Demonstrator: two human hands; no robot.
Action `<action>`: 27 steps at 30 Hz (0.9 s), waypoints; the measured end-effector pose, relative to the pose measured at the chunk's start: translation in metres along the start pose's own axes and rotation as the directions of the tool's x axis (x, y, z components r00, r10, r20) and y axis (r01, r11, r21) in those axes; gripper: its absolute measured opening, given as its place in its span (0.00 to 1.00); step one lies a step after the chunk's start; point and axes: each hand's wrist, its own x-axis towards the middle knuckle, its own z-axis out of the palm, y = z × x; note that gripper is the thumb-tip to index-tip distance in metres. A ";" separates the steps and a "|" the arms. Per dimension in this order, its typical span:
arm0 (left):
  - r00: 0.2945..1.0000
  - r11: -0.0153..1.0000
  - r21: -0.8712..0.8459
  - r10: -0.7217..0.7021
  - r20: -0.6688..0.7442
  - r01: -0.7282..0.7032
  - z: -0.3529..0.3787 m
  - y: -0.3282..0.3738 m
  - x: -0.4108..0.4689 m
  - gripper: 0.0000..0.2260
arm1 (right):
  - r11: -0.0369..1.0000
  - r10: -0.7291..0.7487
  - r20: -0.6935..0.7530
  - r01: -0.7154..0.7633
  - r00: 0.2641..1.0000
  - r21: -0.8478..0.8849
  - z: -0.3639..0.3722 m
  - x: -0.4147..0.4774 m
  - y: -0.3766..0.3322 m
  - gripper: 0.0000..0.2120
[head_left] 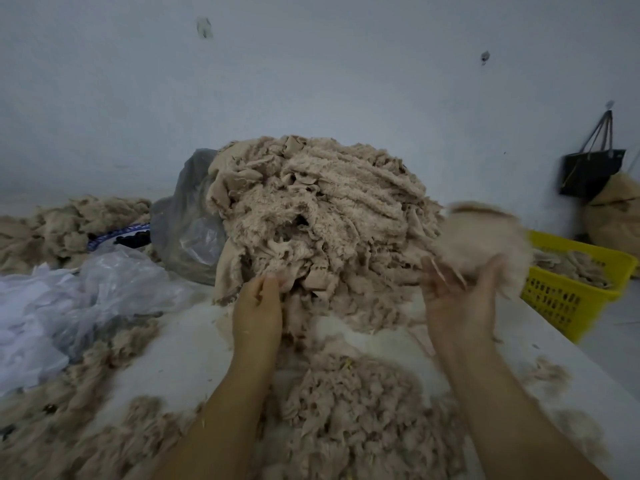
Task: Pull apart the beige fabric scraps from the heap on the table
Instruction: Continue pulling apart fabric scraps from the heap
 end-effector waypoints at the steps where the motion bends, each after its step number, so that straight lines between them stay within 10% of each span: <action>1: 1.000 0.994 0.106 0.023 -0.003 -0.023 -0.001 -0.004 0.004 0.12 | 0.998 0.053 -0.043 -0.054 0.998 -0.023 -0.003 0.001 0.000 0.30; 7: 0.943 0.742 0.624 0.032 0.330 -0.243 0.006 -0.026 0.002 0.11 | 0.760 0.163 0.057 -0.089 0.985 -0.643 0.001 -0.012 0.036 0.20; 12: 0.901 0.824 0.397 0.284 0.329 -0.404 0.004 -0.006 -0.005 0.06 | 0.488 0.338 0.287 0.094 0.896 -0.868 -0.002 -0.025 0.050 0.19; 16: 0.750 0.870 0.118 0.335 0.570 -0.478 0.013 0.012 -0.030 0.10 | 0.542 0.563 0.294 -0.077 0.772 -0.837 0.001 -0.032 0.057 0.19; 20: 0.643 0.860 0.040 0.348 0.682 -0.508 0.021 0.012 -0.036 0.06 | 0.548 0.506 0.147 -0.185 0.850 -0.816 0.002 -0.026 0.052 0.23; 24: 0.736 0.894 0.196 0.190 0.650 -0.404 0.023 0.003 -0.033 0.10 | 0.412 0.320 0.138 -0.006 0.937 -0.911 -0.002 -0.019 0.057 0.30; 27: 0.878 0.979 0.126 0.081 0.473 -0.158 0.022 0.005 -0.030 0.12 | 0.508 0.343 0.219 0.016 0.914 -0.861 0.001 -0.024 0.056 0.25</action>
